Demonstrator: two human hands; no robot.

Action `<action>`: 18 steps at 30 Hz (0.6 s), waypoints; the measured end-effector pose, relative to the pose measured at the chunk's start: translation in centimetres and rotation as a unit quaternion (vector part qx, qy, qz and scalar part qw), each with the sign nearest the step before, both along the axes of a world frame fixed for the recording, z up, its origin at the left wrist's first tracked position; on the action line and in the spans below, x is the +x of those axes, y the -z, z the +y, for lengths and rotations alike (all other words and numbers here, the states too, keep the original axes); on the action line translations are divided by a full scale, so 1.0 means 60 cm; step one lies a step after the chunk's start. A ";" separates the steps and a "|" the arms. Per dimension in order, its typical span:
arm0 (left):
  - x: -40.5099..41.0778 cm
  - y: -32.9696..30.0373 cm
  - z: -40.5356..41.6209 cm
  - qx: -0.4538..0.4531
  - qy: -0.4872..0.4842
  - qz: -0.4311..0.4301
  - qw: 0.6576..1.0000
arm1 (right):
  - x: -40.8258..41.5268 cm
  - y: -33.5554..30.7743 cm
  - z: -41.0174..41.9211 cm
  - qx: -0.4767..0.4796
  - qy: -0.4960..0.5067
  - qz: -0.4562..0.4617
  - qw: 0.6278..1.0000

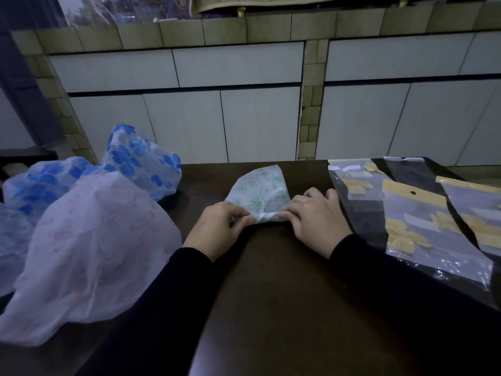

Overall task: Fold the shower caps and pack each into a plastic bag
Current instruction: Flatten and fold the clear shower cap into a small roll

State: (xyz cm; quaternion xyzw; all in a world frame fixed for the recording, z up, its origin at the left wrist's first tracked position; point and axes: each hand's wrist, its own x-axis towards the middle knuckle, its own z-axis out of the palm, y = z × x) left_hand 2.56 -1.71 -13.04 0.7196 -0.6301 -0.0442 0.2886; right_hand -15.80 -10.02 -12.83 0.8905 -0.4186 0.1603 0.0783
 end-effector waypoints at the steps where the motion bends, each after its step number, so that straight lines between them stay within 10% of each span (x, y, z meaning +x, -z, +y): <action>1: -0.002 0.000 -0.002 -0.002 -0.005 0.004 1.000 | 0.002 0.002 -0.003 0.011 0.004 -0.012 1.000; 18: -0.011 0.003 -0.008 -0.021 -0.063 0.016 0.998 | 0.005 0.011 -0.007 0.060 0.044 -0.075 0.994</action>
